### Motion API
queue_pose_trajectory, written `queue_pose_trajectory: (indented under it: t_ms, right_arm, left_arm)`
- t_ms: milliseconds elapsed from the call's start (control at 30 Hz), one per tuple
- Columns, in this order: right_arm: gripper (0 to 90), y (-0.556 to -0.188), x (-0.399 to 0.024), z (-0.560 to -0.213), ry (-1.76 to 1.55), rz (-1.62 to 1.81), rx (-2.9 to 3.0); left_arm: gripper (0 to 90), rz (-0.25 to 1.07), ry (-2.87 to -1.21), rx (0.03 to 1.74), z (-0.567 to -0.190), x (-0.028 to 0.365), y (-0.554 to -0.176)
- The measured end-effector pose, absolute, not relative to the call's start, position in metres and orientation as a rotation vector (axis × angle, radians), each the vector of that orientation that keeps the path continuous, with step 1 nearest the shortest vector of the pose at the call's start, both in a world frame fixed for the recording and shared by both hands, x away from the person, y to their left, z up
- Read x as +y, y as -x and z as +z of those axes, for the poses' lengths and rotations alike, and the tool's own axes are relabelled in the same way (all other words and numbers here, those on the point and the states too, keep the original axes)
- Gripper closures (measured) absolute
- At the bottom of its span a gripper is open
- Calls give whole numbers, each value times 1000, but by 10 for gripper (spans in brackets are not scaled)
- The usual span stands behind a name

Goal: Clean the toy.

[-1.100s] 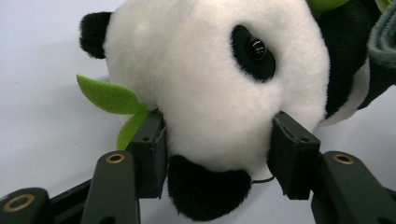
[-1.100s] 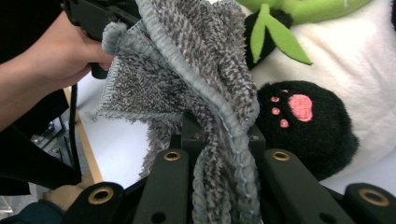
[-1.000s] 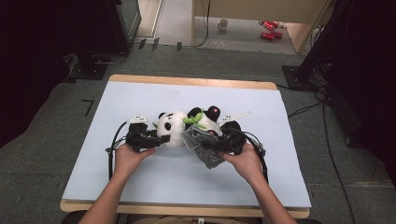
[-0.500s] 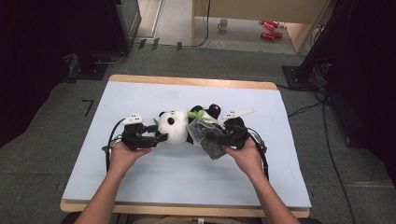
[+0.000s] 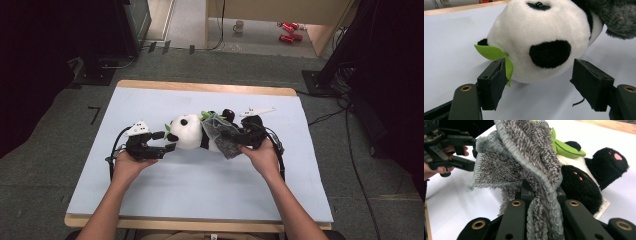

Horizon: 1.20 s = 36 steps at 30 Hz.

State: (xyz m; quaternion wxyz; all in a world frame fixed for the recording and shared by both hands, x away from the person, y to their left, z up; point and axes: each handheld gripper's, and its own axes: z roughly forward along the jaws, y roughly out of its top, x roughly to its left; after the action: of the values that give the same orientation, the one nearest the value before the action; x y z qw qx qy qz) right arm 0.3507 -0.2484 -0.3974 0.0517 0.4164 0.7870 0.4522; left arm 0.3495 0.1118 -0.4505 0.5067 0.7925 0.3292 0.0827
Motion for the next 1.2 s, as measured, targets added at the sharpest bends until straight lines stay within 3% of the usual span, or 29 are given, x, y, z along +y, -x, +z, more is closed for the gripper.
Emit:
queue_pose_trajectory:
  t_ms: [433, 767, 900, 1100, 1200]
  right_arm:
    - [787, -372, -249, -391, -1293, 1397, 2394]
    - [780, -382, -250, -392, -1348, 1451, 2350]
    - [777, -382, -251, -391, -1362, 1456, 2331]
    - [777, -381, -252, -386, -1390, 1433, 2324]
    - [779, -378, -254, -377, -1420, 1420, 2318]
  left_arm:
    - [292, 158, -1913, 794, -446, 106, -367]
    - [213, 179, -1866, 801, -456, 90, -387]
    - [280, 202, -1849, 809, -457, 87, -387]
    - [517, 171, -1865, 861, -454, 82, -379]
    - [586, 152, -1895, 879, -451, 79, -375]
